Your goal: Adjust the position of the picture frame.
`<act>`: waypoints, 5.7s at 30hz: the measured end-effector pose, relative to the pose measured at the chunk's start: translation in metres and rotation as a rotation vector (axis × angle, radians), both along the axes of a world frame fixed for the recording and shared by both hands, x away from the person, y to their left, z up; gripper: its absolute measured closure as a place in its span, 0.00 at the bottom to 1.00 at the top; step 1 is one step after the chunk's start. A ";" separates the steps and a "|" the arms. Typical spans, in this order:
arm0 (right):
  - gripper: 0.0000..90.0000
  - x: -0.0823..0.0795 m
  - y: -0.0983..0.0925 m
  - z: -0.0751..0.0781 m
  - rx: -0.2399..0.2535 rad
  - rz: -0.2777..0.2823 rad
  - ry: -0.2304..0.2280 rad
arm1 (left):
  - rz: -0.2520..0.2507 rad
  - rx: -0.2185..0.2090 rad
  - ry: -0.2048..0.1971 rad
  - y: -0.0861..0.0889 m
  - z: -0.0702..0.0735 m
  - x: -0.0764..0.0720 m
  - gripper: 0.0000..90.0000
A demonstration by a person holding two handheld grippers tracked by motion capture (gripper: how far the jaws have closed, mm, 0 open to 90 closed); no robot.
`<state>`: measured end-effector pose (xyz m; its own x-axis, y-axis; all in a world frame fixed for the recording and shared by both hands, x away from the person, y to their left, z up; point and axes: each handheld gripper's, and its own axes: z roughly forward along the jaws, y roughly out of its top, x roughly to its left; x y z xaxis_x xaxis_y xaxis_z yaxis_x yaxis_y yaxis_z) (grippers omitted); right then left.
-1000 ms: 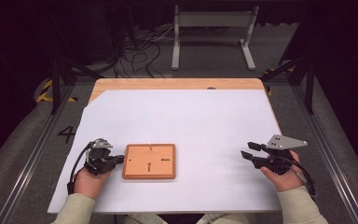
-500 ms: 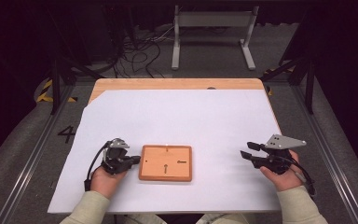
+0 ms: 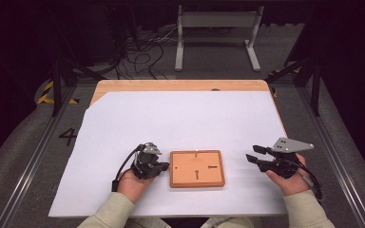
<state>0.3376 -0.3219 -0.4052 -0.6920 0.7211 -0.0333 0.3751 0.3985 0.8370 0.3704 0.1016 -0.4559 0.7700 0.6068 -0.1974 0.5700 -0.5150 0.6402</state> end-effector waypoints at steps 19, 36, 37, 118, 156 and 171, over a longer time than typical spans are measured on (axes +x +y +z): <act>1.00 -0.020 0.055 -0.001 -0.108 0.253 0.098 | 0.034 -0.147 -0.125 0.011 0.033 0.019 0.90; 1.00 -0.026 0.100 -0.029 -0.277 0.434 0.224 | 0.072 -0.150 -0.138 0.024 0.030 0.021 0.93; 1.00 -0.026 0.100 -0.029 -0.275 0.434 0.226 | 0.072 -0.147 -0.142 0.025 0.030 0.022 0.93; 1.00 0.082 0.068 -0.032 -0.227 -0.134 0.262 | -0.131 -0.133 -0.110 -0.008 0.032 -0.010 0.92; 1.00 0.018 0.137 -0.004 -0.146 0.224 0.160 | 0.073 -0.162 -0.103 0.034 0.017 0.026 0.90; 1.00 -0.032 0.164 -0.026 -0.182 0.432 0.197 | 0.071 -0.209 -0.125 0.042 0.022 0.023 0.77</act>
